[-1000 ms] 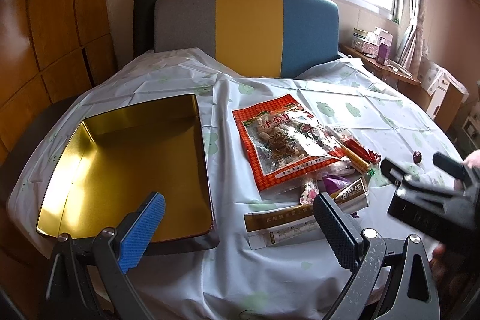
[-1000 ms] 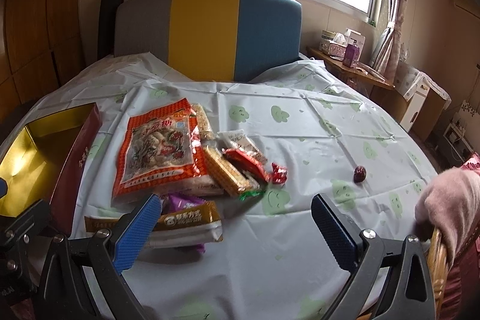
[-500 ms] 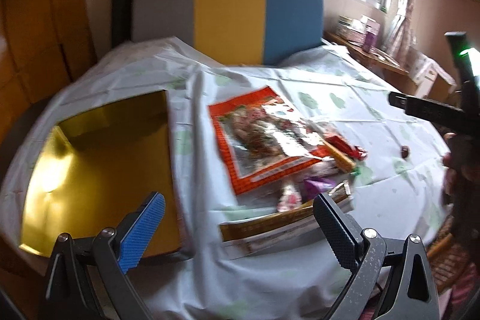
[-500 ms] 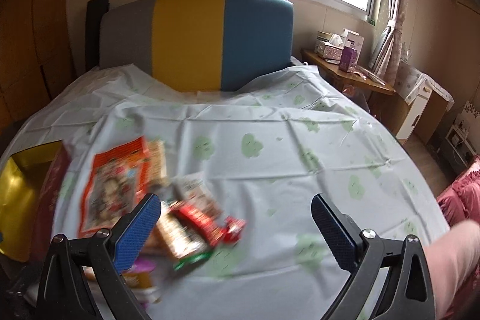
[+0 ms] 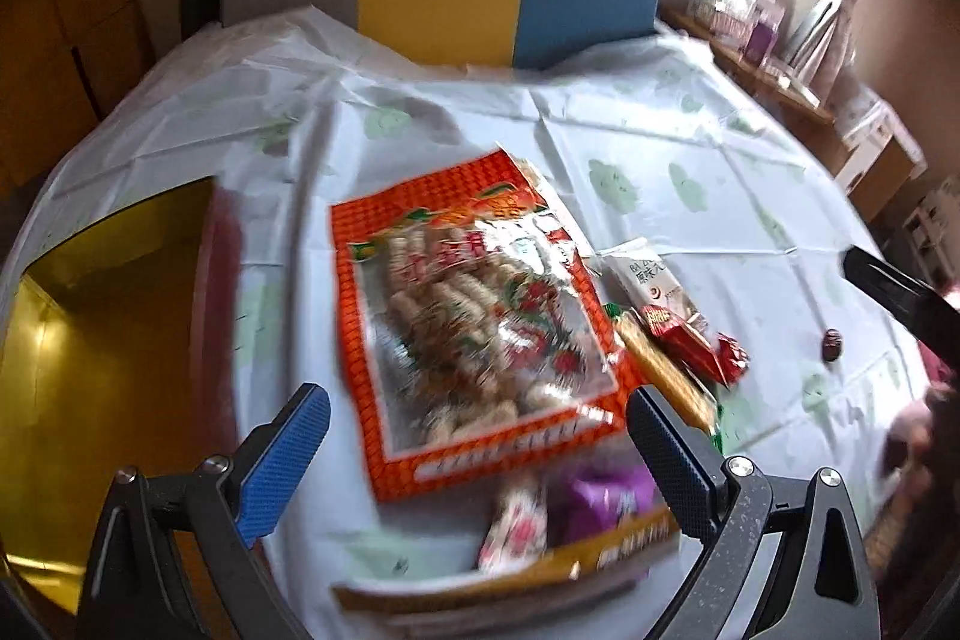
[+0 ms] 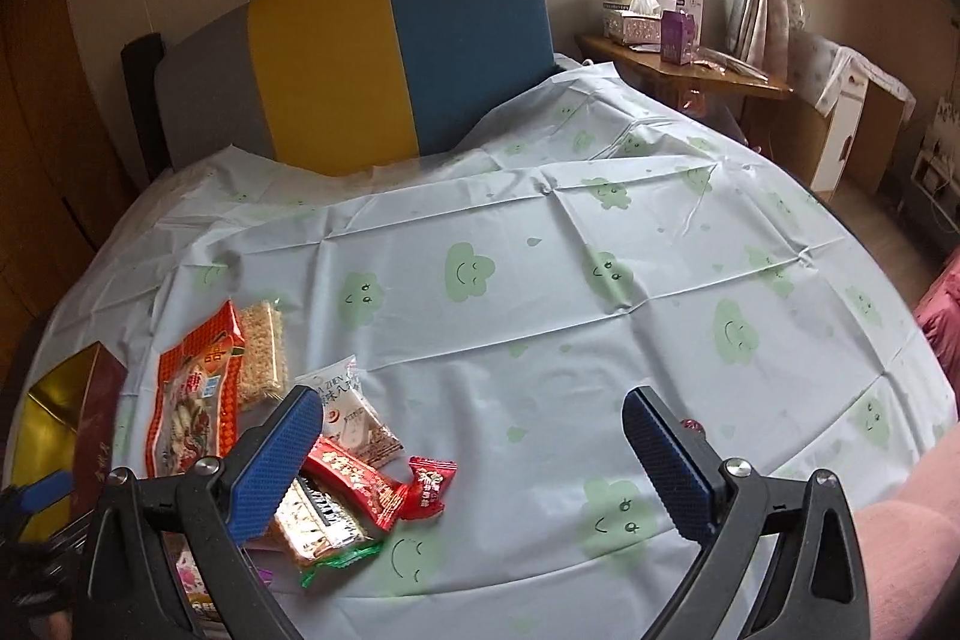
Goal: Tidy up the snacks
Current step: 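Reach the left gripper to the orange candy bag and grasp it, then lift the orange bag into the gold box lid and open the left gripper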
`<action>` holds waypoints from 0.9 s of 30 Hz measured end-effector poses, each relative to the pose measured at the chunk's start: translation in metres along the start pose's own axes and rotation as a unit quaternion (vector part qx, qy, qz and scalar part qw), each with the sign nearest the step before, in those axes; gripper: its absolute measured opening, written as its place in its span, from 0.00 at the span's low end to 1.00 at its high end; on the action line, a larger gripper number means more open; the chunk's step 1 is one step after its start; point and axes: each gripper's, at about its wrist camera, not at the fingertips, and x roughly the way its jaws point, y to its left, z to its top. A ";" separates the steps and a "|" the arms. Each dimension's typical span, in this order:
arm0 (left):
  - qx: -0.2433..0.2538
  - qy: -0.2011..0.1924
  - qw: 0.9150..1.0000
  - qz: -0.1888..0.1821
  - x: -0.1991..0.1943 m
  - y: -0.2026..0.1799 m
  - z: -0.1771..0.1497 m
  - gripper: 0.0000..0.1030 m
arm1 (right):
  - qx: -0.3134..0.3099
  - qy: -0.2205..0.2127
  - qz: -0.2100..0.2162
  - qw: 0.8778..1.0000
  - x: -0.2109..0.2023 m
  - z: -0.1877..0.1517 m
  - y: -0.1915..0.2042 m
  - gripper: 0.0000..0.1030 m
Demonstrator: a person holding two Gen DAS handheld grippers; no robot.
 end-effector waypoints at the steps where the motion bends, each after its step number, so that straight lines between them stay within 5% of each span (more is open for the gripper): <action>1: -0.003 0.012 1.000 0.004 0.010 -0.005 0.007 0.97 | 0.001 0.001 0.002 1.000 0.001 0.001 0.000 0.99; 13: 0.008 0.080 0.996 0.049 0.085 -0.032 0.048 0.95 | 0.023 0.020 0.028 0.999 0.007 0.002 -0.006 0.99; 22: 0.012 0.050 0.999 -0.012 0.059 -0.004 0.036 0.30 | 0.026 0.036 0.029 0.999 0.014 0.001 -0.007 0.99; 27: 0.014 0.030 0.999 -0.043 0.039 0.010 0.018 0.16 | 0.023 0.033 0.020 0.999 0.013 0.000 -0.007 0.99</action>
